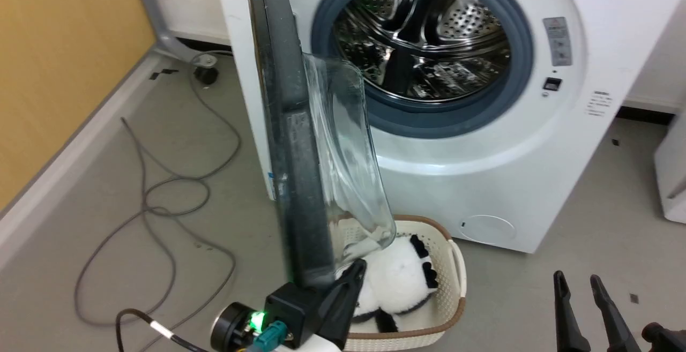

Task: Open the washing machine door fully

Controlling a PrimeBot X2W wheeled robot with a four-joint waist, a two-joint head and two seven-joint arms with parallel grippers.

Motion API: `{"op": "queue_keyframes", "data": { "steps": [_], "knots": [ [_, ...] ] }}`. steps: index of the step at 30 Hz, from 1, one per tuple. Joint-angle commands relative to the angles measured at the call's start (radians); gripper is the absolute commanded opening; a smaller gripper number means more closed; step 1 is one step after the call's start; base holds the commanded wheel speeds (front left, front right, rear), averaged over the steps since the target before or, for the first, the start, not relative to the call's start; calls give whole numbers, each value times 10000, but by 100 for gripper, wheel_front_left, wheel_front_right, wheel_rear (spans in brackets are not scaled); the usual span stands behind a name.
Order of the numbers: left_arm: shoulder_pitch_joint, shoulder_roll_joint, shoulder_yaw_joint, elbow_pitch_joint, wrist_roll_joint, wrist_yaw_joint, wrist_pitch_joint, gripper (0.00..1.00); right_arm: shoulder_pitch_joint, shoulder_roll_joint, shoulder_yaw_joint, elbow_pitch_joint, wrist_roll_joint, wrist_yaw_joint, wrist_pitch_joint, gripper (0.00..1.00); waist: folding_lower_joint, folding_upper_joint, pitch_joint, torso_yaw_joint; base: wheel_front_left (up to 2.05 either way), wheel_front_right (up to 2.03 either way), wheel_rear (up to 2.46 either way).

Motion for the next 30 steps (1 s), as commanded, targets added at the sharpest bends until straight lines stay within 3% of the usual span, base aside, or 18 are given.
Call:
{"op": "queue_keyframes", "data": {
  "steps": [1, 18, 30],
  "knots": [
    [-38, 178, 247, 141, -36, 163, -39, 0, -48, -2, 53, 33, 49, 8, -43, 100, 0, 0, 16, 222, 0, 0, 0],
    [-379, 731, 1440, 314, -419, 500, -321, 0, -73, -75, 179, 158, -38, 8, -43, 100, 0, 0, 338, 2023, 0, 0, 0],
    [-747, 1087, 2877, 904, -1130, 828, -891, 0, -308, -463, 404, 264, -204, 8, -43, 100, 0, 0, 1073, 2689, 0, 0, 0]
  ]
}}
